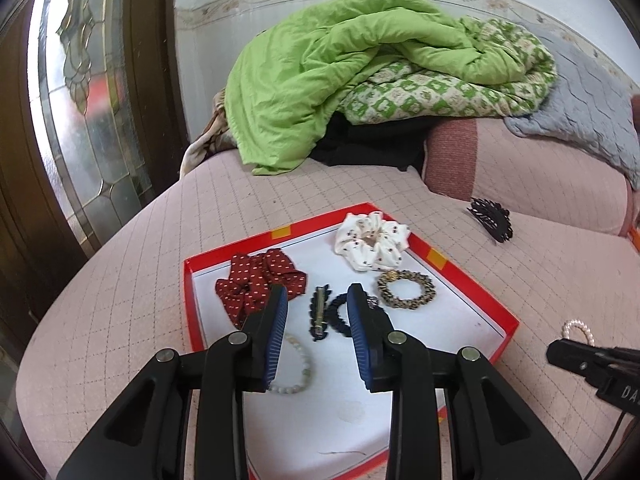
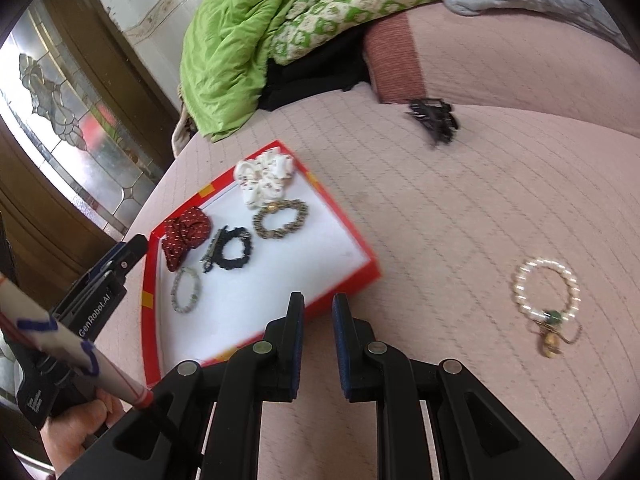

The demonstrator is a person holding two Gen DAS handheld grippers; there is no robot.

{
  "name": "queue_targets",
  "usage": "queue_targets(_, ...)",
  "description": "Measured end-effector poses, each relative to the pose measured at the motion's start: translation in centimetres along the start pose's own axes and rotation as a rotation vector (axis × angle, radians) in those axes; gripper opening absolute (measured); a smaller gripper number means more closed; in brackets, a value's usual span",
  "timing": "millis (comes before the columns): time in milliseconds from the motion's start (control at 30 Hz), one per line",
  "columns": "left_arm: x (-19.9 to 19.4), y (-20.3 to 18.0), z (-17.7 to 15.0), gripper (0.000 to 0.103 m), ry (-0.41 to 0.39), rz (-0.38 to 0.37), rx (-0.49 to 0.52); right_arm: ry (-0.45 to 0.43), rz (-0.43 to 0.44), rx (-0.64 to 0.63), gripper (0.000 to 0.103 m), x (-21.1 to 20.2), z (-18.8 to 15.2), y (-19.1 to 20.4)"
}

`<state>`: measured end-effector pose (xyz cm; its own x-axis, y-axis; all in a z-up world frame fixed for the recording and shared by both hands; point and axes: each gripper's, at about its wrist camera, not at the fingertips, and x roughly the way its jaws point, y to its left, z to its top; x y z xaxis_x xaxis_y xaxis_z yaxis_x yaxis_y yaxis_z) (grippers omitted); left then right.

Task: Organize jewelry
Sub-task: 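Move the left tool to the pearl bracelet and grasp it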

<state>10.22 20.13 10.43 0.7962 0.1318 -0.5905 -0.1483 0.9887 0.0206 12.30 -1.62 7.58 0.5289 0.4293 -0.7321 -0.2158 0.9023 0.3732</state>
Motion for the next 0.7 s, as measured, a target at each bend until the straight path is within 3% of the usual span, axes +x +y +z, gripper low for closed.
queue_targets(433, -1.6, -7.2, -1.7, 0.03, -0.002, -0.038, 0.155, -0.025, -0.041, 0.123, 0.02, -3.8, -2.3, -8.8)
queue_targets(700, -3.2, -11.8, -5.4, 0.034, 0.057, -0.092, 0.247, -0.102, -0.098, 0.213, 0.021, -6.5, -2.9, -15.0)
